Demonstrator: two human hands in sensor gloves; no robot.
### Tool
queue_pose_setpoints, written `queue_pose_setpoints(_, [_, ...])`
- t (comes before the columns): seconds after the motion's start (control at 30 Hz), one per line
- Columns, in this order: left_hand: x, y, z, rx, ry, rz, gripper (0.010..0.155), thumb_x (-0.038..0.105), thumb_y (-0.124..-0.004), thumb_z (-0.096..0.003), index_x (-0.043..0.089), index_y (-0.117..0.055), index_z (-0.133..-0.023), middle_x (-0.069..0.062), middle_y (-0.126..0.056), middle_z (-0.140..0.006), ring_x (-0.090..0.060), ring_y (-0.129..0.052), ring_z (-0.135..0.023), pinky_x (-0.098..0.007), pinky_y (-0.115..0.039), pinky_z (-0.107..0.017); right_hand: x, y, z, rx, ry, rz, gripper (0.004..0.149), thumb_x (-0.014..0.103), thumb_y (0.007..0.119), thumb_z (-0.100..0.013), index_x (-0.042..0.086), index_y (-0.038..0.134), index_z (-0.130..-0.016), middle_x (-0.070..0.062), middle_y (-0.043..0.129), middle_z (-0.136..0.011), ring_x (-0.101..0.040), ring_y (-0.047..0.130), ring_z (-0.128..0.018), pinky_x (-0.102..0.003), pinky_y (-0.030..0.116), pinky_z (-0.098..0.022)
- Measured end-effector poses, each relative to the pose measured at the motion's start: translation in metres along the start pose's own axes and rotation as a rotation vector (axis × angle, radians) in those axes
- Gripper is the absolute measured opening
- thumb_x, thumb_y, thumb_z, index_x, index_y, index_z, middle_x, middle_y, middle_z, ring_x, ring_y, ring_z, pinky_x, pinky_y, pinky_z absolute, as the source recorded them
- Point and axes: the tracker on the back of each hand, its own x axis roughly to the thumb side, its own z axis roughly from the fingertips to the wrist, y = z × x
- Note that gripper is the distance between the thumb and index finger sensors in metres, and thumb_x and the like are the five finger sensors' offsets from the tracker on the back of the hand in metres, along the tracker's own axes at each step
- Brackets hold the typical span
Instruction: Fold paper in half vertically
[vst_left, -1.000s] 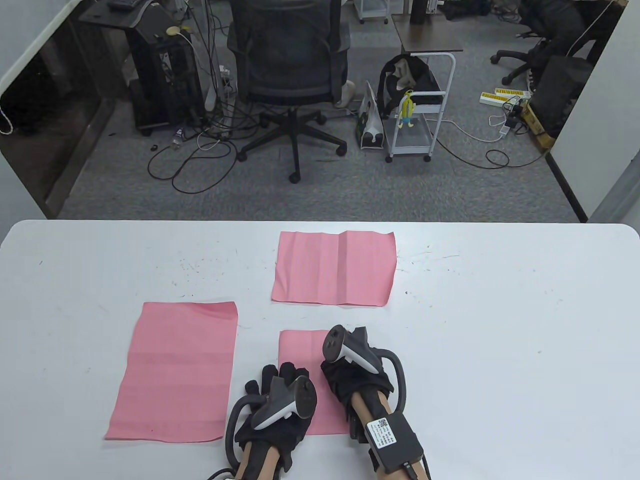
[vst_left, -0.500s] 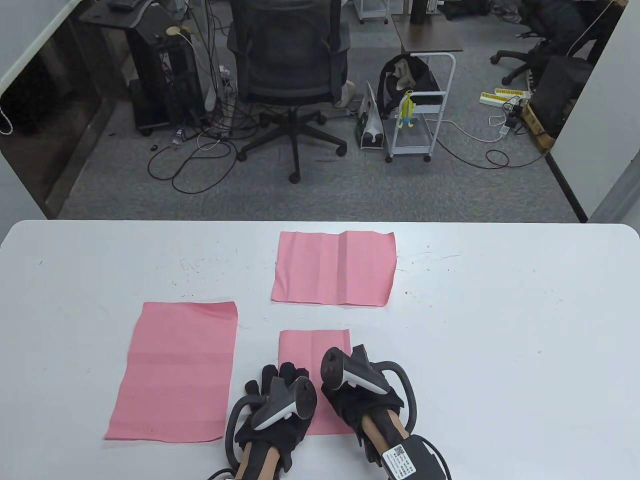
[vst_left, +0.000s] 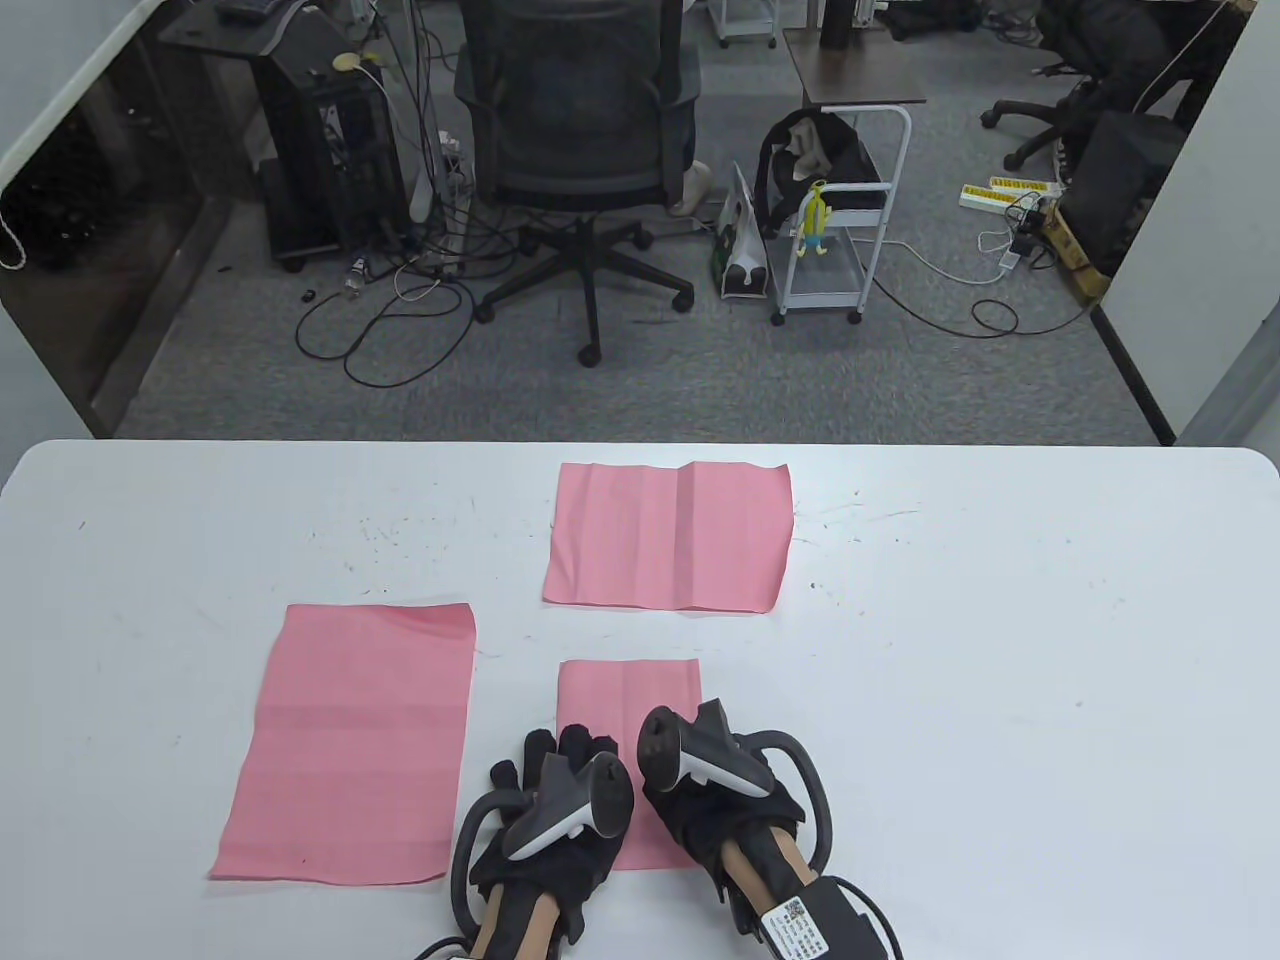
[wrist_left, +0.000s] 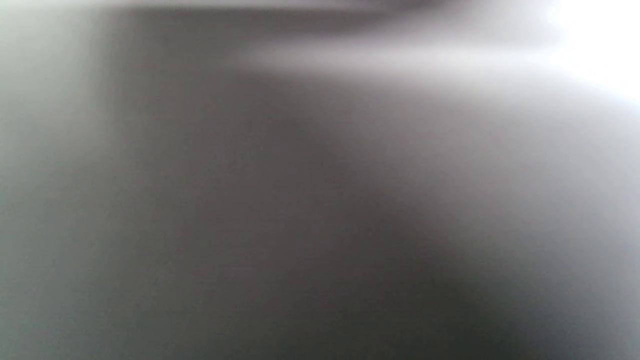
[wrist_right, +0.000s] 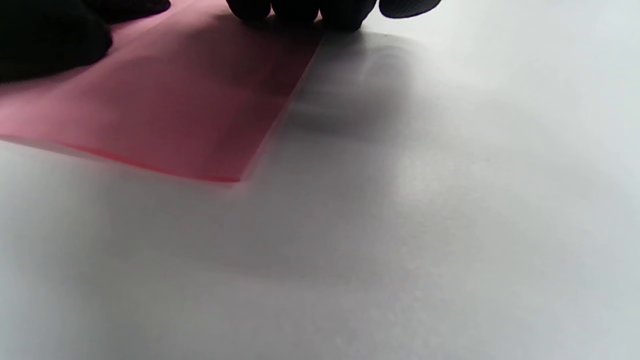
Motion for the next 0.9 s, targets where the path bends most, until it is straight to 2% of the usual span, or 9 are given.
queue_pose_setpoints(0.27, [0.000, 0.000, 0.000, 0.000, 0.000, 0.000, 0.074, 0.056, -0.036, -0.0592, 0.026, -0.002, -0.118, -0.009, 0.002, -0.125, -0.047, -0.003, -0.114, -0.074, -0.018, -0.079, 0.003, 0.008, 0.018, 0.020, -0.058, 0.025, 0.060, 0.051, 0.060, -0.047, 0.024, 0.059, -0.100, -0.006, 0.060, -0.107, -0.032, 0.066, -0.096, -0.053, 0.059, -0.071])
queue_pose_setpoints(0.63, [0.000, 0.000, 0.000, 0.000, 0.000, 0.000, 0.074, 0.056, -0.036, -0.0592, 0.026, -0.002, -0.118, -0.008, 0.002, -0.125, -0.047, -0.003, -0.114, -0.074, -0.018, -0.079, 0.015, 0.039, 0.074, 0.028, -0.185, 0.127, 0.061, 0.051, 0.061, -0.046, 0.022, 0.061, -0.100, -0.008, 0.061, -0.105, -0.033, 0.068, -0.094, -0.053, 0.061, -0.069])
queue_pose_setpoints(0.9, [-0.001, 0.000, 0.000, 0.000, 0.000, 0.001, 0.074, 0.056, -0.036, -0.0592, 0.026, -0.002, -0.118, -0.008, 0.002, -0.125, -0.047, -0.003, -0.114, -0.074, -0.018, -0.079, 0.016, 0.045, 0.078, 0.018, -0.194, 0.127, 0.061, 0.051, 0.061, -0.046, 0.022, 0.060, -0.100, -0.009, 0.060, -0.106, -0.033, 0.066, -0.094, -0.053, 0.060, -0.069])
